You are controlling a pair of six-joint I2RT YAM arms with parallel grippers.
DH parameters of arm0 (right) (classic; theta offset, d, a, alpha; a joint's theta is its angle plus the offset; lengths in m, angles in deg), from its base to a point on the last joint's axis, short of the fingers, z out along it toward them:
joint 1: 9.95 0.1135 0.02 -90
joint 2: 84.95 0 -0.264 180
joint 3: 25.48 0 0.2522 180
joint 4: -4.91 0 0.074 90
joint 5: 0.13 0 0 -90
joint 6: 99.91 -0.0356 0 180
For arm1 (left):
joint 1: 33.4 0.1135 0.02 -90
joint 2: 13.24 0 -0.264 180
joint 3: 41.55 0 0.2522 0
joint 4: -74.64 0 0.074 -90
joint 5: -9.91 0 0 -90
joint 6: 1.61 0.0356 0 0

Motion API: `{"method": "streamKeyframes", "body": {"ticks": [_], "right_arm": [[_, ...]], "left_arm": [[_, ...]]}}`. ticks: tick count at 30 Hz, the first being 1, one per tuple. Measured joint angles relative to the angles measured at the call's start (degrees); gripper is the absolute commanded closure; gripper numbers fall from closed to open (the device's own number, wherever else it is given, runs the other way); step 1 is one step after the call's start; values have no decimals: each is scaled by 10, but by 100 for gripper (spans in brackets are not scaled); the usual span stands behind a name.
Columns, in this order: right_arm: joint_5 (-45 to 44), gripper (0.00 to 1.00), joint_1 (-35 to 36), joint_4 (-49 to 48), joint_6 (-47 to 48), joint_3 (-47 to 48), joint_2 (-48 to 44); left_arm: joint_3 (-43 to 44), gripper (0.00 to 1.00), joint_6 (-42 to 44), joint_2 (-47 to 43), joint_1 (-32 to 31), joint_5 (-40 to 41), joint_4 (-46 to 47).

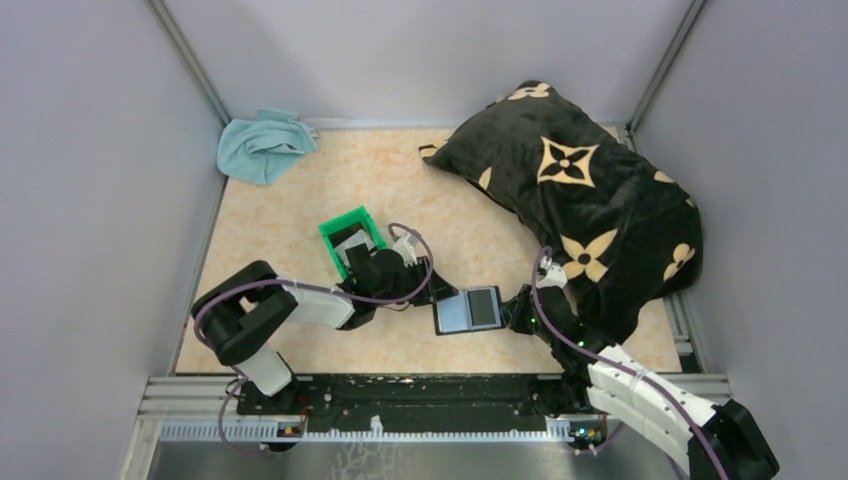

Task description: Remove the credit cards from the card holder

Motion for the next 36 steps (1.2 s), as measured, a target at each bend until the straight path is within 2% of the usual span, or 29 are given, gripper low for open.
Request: {"method": "streamKeyframes", "body": {"ticks": [3, 10, 24, 29, 36], "right_arm": [[2, 93, 0, -5, -6, -5, 3], [16, 94, -1, -33, -9, -6, 30], [29, 95, -1, -39, -9, -20, 11], [31, 96, -1, -39, -8, -20, 11], [31, 97, -1, -38, -7, -20, 12]], "left_arm": [[2, 64, -20, 21, -4, -23, 39], [33, 63, -55, 70, -21, -52, 45], [24, 59, -65, 79, -37, -36, -1], [35, 55, -67, 106, -40, -40, 32], [35, 57, -71, 118, -40, -51, 62]]}}
